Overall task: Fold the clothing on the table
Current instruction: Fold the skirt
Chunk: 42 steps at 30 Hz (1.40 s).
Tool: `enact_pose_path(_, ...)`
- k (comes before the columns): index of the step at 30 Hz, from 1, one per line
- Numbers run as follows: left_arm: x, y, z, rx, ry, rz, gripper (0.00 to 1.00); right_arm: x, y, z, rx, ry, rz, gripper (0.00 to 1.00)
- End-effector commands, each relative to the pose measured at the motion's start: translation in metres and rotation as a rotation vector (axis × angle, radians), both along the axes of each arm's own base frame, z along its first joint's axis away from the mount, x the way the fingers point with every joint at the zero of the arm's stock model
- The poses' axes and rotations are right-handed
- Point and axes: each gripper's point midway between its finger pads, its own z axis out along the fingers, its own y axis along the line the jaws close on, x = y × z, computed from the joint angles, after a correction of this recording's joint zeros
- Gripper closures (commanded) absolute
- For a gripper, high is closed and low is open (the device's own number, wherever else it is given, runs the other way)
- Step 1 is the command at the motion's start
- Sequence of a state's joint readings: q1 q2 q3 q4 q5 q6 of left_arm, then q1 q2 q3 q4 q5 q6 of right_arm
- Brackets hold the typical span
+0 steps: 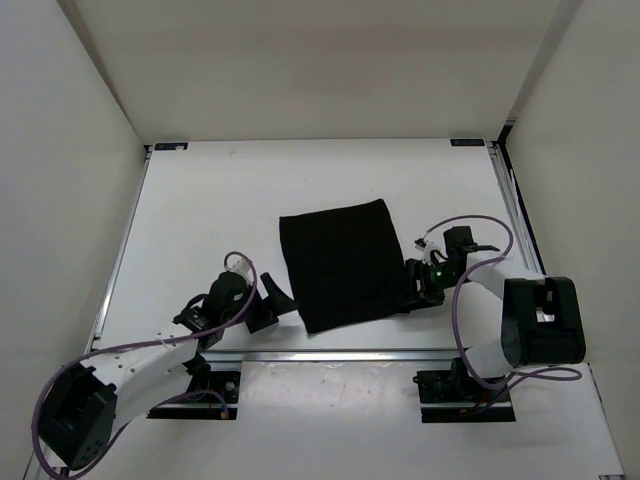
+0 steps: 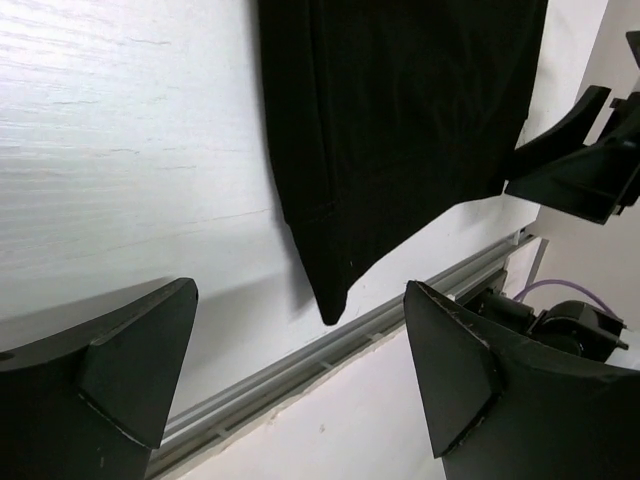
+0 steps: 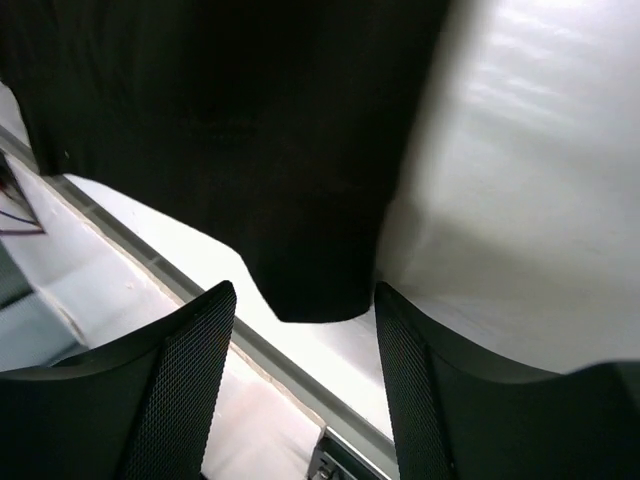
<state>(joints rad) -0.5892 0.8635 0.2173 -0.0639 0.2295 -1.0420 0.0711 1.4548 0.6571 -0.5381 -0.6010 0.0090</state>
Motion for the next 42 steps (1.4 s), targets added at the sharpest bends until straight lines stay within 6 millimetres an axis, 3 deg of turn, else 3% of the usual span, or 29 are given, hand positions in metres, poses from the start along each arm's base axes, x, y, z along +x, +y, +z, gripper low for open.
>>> enact_pose_path(1, 0.010, -0.012, 0.009, -0.031, -0.038, 0.042, 0.06, 0.004, 0.002, -0.003, -0.032, -0.079, 0.046, 0.37)
enact_pose_path(5, 0.012, -0.022, -0.008, 0.054, 0.022, 0.004, 0.08, 0.004, 0.009, -0.005, -0.039, -0.069, 0.040, 0.38)
enact_pose_path(10, 0.022, -0.047, -0.010, 0.080, 0.067, -0.045, 0.08, -0.003, 0.007, -0.009, -0.043, -0.055, 0.028, 0.38)
enact_pose_path(17, 0.006, -0.087, -0.008, 0.044, 0.111, -0.148, 0.11, 0.000, 0.001, -0.011, -0.057, -0.053, -0.005, 0.38)
enact_pose_path(22, 0.001, -0.095, 0.000, 0.038, 0.121, -0.172, 0.14, 0.002, -0.001, -0.012, -0.058, -0.038, -0.029, 0.40)
enact_pose_path(28, -0.004, -0.096, 0.000, 0.014, 0.126, -0.186, 0.21, 0.004, -0.006, -0.015, -0.067, -0.016, -0.050, 0.51)
enact_pose_path(31, -0.006, -0.101, 0.000, -0.011, 0.131, -0.213, 0.47, 0.005, -0.007, -0.015, -0.073, -0.026, -0.049, 0.68)
enact_pose_path(33, -0.006, -0.102, 0.000, -0.024, 0.130, -0.217, 0.85, 0.003, -0.008, -0.017, -0.074, -0.012, -0.050, 0.77)
enact_pose_path(34, -0.003, -0.099, -0.002, -0.023, 0.133, -0.205, 0.97, 0.005, -0.006, -0.013, -0.067, -0.021, -0.045, 0.81)
enact_pose_path(38, -0.001, -0.089, -0.003, -0.014, 0.117, -0.186, 1.00, 0.008, -0.009, -0.008, -0.074, -0.036, -0.040, 0.94)
enact_pose_path(42, 0.012, -0.059, -0.002, 0.018, 0.108, -0.130, 1.00, 0.012, -0.016, -0.002, -0.102, -0.051, -0.034, 1.00)
